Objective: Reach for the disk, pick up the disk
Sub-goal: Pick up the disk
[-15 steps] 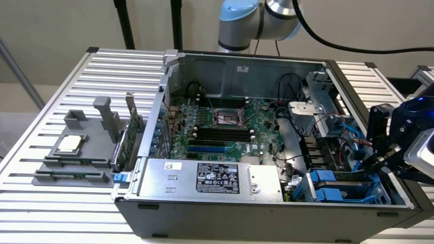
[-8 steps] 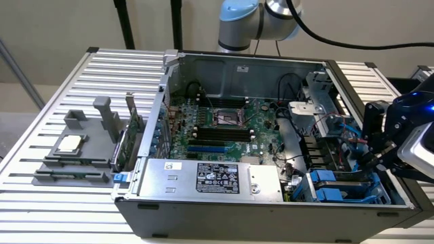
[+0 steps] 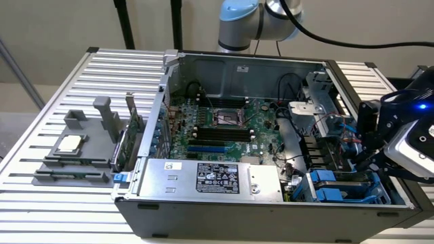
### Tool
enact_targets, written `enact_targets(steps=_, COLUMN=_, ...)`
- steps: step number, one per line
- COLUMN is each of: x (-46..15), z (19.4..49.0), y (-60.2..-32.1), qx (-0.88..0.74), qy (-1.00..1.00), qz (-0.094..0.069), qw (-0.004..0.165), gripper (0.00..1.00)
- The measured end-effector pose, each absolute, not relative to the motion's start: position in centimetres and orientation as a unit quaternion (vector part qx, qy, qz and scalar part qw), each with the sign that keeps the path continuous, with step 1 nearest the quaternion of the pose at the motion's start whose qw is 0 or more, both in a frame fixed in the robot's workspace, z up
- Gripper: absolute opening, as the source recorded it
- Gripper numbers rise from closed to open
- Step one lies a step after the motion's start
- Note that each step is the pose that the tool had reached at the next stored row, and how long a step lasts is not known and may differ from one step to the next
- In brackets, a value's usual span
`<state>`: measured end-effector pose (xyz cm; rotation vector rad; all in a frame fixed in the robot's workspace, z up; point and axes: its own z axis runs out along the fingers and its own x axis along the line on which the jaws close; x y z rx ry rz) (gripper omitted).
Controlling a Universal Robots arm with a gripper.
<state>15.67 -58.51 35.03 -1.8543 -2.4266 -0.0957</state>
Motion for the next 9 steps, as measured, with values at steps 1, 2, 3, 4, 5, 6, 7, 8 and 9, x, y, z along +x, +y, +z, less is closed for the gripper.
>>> enact_targets(steps=1, x=15.67, z=35.03, y=-58.50, qx=-0.611, qy=-0.790, qz=-0.032, qw=0.043, gripper=0.18)
enact_targets(steps=2, x=15.67, z=35.04, y=-58.50, qx=-0.616, qy=-0.786, qz=-0.032, qw=0.042, gripper=0.18)
enact_targets(steps=3, x=15.66, z=35.03, y=-58.50, qx=-0.622, qy=-0.782, qz=-0.032, qw=0.042, gripper=0.18)
enact_targets(steps=4, x=15.67, z=35.03, y=-58.50, qx=-0.627, qy=-0.777, qz=-0.033, qw=0.042, gripper=0.18)
enact_targets(steps=5, x=15.66, z=35.03, y=-58.50, qx=-0.632, qy=-0.773, qz=-0.033, qw=0.041, gripper=0.18)
enact_targets(steps=6, x=15.66, z=35.04, y=-58.50, qx=-0.637, qy=-0.769, qz=-0.034, qw=0.041, gripper=0.18)
enact_targets(steps=7, x=15.66, z=35.04, y=-58.50, qx=-0.642, qy=-0.765, qz=-0.034, qw=0.040, gripper=0.18)
enact_targets(steps=8, x=15.67, z=35.04, y=-58.50, qx=-0.647, qy=-0.760, qz=-0.035, qw=0.040, gripper=0.18)
enact_targets(steps=9, x=15.67, z=35.03, y=-58.50, qx=-0.652, qy=-0.756, qz=-0.035, qw=0.039, gripper=0.18)
